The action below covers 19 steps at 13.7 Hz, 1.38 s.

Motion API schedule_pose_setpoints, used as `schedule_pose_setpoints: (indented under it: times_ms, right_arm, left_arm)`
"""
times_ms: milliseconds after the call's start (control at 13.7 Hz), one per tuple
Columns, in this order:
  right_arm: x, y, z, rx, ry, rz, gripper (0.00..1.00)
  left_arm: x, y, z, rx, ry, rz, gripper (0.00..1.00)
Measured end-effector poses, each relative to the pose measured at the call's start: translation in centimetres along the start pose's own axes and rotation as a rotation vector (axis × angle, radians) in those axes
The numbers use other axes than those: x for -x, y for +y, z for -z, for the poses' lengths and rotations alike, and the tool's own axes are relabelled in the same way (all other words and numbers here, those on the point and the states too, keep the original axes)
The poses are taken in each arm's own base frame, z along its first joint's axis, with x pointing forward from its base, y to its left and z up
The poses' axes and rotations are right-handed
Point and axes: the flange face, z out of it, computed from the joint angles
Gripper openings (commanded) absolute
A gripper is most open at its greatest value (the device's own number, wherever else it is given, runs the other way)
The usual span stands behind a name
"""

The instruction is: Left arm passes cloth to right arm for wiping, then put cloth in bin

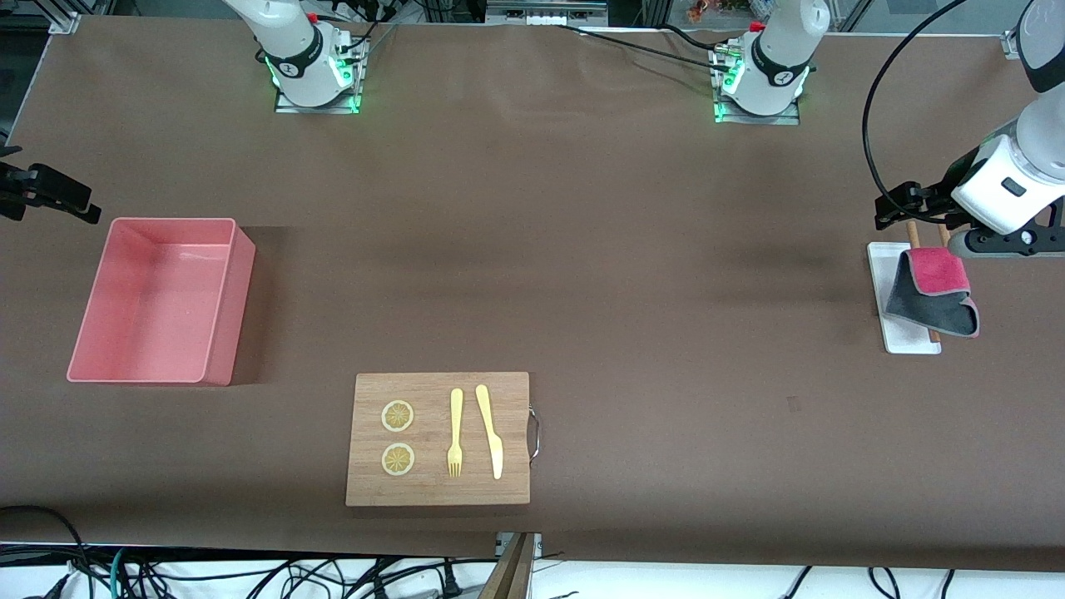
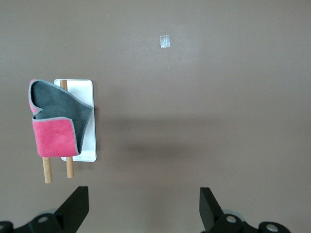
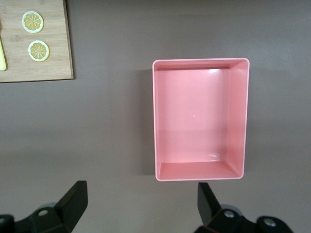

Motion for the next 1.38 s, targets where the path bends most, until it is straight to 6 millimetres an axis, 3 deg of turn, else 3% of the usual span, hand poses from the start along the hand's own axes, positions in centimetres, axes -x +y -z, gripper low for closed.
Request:
schedule_pose_setpoints:
  times_ms: [656, 1384]
  right_arm:
    - [0.0, 0.0, 0.1, 0.000, 0.004, 0.000, 1.00]
    - [0.0, 0.0, 0.1, 0.000, 0.004, 0.000, 1.00]
  left_arm:
    - [0.0, 0.0, 0.0, 0.000, -0.001, 0.000, 1.00]
    - [-1.4, -0.2, -1.7, 0.001, -0.031, 0.004, 1.00]
